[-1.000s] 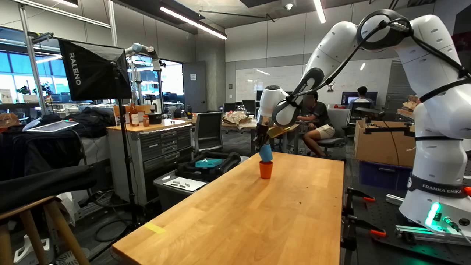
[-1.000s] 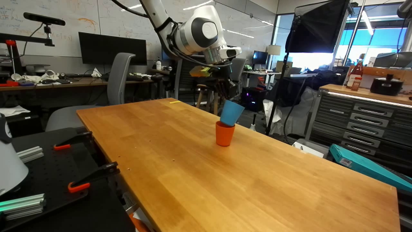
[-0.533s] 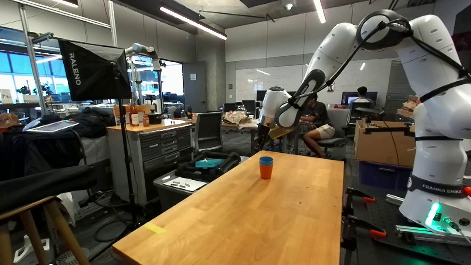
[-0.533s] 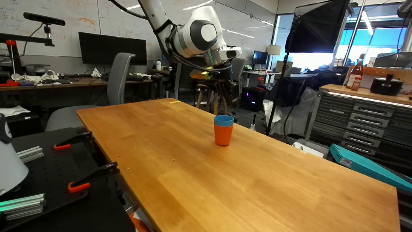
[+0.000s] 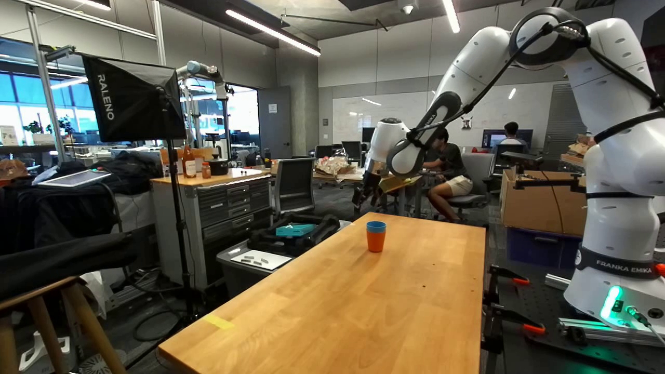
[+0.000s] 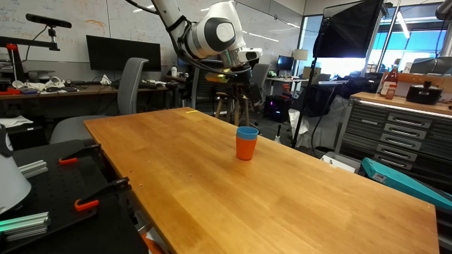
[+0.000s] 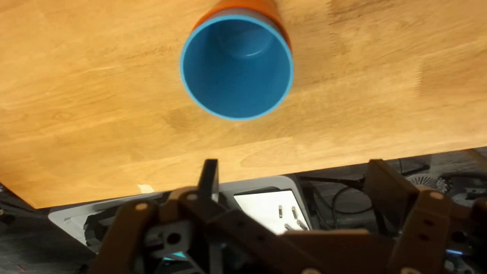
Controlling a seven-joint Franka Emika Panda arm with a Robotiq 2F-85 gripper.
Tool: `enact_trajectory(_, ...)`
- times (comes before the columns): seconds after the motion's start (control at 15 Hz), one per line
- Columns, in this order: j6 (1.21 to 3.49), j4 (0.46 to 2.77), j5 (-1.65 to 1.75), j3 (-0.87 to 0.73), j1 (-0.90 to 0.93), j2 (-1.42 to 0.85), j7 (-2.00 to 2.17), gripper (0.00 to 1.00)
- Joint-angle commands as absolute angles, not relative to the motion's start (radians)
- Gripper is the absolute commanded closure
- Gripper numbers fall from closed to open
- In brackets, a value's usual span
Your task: Put the blue cup inside the orange cup
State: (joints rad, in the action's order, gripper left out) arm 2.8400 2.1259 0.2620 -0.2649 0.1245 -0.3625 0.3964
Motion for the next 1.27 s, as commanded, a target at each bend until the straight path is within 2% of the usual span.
enact_trajectory(0.0,2.658,2.13,0.181,-0.172,0.082,-0.286,0.261,0.0)
enact_trajectory(0.2,2.466,2.074,0.157,-0.128,0.073,-0.27,0.206,0.0)
enact_trajectory(0.8,2.14,1.894,0.009,-0.026,0.035,-0.303,0.061,0.0)
enact_trajectory(1.2,2.158,1.921,0.04,-0.03,0.047,-0.297,0.102,0.0)
